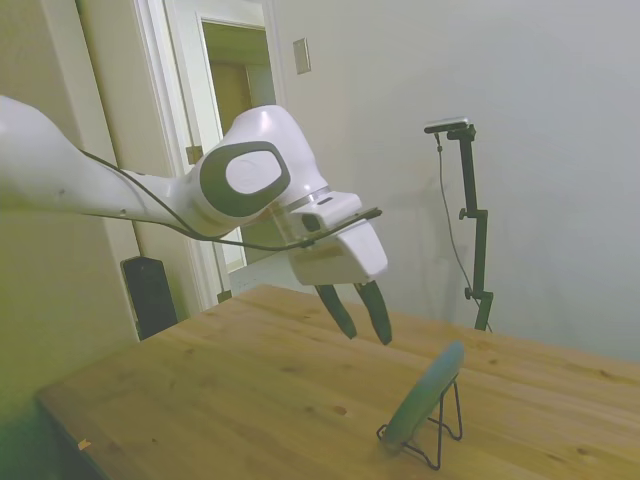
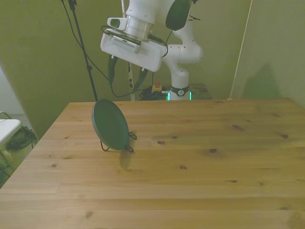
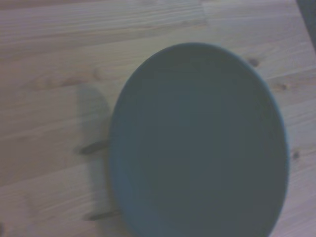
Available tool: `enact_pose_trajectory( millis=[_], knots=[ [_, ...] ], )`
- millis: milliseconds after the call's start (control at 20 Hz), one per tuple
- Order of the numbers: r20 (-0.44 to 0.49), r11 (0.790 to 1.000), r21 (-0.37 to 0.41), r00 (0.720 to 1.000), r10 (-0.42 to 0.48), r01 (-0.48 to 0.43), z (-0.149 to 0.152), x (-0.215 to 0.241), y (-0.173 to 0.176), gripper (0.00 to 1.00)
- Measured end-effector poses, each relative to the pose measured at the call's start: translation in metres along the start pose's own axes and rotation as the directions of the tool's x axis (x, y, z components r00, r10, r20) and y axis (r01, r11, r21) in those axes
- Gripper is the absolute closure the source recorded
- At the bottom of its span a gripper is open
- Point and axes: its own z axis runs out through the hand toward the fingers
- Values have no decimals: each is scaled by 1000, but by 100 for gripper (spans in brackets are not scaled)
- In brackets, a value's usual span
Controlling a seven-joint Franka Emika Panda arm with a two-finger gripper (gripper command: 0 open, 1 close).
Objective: Unload the plate
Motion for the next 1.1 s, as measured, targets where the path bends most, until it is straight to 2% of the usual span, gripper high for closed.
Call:
enact_pose_trajectory(
  millis=[300, 700, 750, 1100],
  knots=[
    [-19, 998, -55, 999, 41, -42, 31, 37, 15, 0],
    [-52, 998, -36, 998, 40, -42, 58, 51, 14, 0],
    [-52, 999, -36, 998, 36, -37, 59, 51, 12, 100],
    [-71, 999, -29, 997, 23, -25, 65, 53, 12, 100]
  ],
)
